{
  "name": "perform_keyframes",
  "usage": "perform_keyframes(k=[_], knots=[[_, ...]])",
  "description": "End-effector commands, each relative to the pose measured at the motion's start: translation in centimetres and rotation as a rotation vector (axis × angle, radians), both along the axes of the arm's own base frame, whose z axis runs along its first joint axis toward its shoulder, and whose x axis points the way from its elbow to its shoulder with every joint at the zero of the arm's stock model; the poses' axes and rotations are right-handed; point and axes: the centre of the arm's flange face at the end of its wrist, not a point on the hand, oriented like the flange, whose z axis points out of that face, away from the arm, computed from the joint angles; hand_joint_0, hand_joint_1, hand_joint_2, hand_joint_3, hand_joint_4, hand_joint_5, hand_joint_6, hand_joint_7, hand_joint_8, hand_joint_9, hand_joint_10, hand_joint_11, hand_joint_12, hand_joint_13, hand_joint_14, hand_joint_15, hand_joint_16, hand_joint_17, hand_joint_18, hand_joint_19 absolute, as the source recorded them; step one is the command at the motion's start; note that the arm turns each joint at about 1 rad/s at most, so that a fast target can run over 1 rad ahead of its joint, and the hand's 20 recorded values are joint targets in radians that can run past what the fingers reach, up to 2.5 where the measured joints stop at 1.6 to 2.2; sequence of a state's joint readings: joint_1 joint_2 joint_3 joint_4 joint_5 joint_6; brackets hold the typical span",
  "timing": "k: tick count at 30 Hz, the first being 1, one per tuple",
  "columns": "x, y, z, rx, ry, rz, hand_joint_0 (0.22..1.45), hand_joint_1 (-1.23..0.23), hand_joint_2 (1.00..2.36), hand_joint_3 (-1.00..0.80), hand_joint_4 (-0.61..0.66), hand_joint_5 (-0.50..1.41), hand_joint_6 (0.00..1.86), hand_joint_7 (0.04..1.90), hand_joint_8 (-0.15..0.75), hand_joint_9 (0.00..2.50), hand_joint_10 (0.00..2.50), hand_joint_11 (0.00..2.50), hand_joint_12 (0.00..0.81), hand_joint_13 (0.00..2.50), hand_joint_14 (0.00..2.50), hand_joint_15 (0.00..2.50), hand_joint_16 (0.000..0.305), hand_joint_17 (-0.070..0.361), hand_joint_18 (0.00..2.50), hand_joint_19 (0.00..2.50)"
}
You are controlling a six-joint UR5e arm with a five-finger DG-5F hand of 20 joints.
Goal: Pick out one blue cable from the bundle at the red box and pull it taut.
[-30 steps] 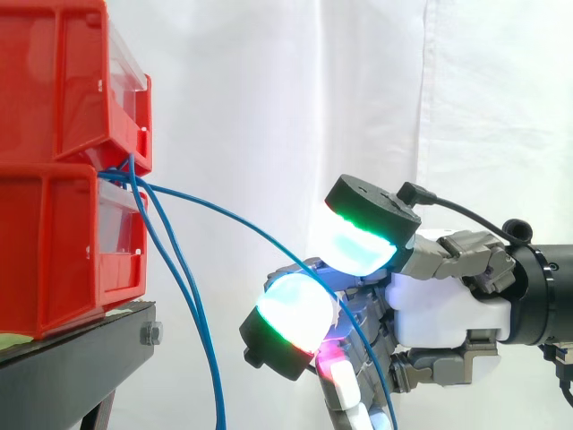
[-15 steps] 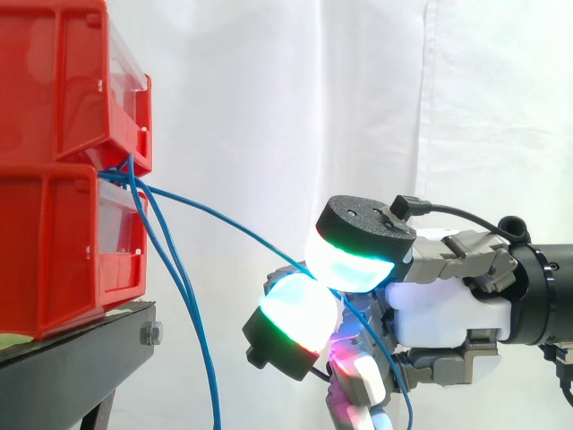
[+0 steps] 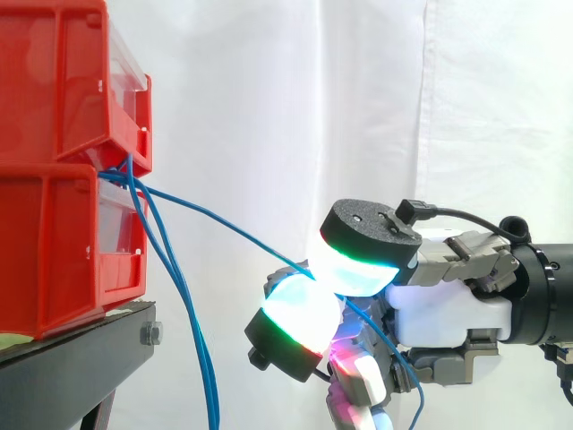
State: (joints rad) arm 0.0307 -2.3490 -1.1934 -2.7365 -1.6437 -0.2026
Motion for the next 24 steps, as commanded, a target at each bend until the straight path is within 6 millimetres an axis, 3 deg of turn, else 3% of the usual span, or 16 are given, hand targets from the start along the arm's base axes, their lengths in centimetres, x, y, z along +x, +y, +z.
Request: perform_keyframes(k=[1, 10, 17, 24], knots=[[0.0, 0.0, 0.0, 0.0, 0.0, -0.001, 0.68, -0.88, 1.03, -0.07, -0.01, -0.11, 0.94, 1.02, 0.311, 1.15, 0.02, 0.56, 0.415, 1.05, 0.02, 0.58, 0.055, 0.123, 0.93, 0.81], [-0.1, 0.0, 0.1, 0.005, 0.003, 0.001, 0.69, -0.87, 1.03, -0.09, -0.01, -0.1, 0.94, 1.04, 0.309, 1.15, 0.02, 0.55, 0.416, 1.05, 0.02, 0.58, 0.054, 0.123, 0.94, 0.81], [-1.2, 0.1, 2.6, -0.012, 0.046, -0.001, 0.7, -0.84, 1.02, -0.15, -0.01, -0.11, 0.94, 1.03, 0.311, 1.16, 0.02, 0.56, 0.418, 1.05, 0.02, 0.58, 0.055, 0.123, 0.93, 0.82], [-2.0, -0.1, 3.5, -0.038, 0.082, -0.001, 0.71, -0.84, 1.02, -0.19, -0.04, -0.11, 0.93, 1.03, 0.312, 1.17, 0.02, 0.55, 0.417, 1.05, 0.02, 0.58, 0.054, 0.122, 0.93, 0.8]])
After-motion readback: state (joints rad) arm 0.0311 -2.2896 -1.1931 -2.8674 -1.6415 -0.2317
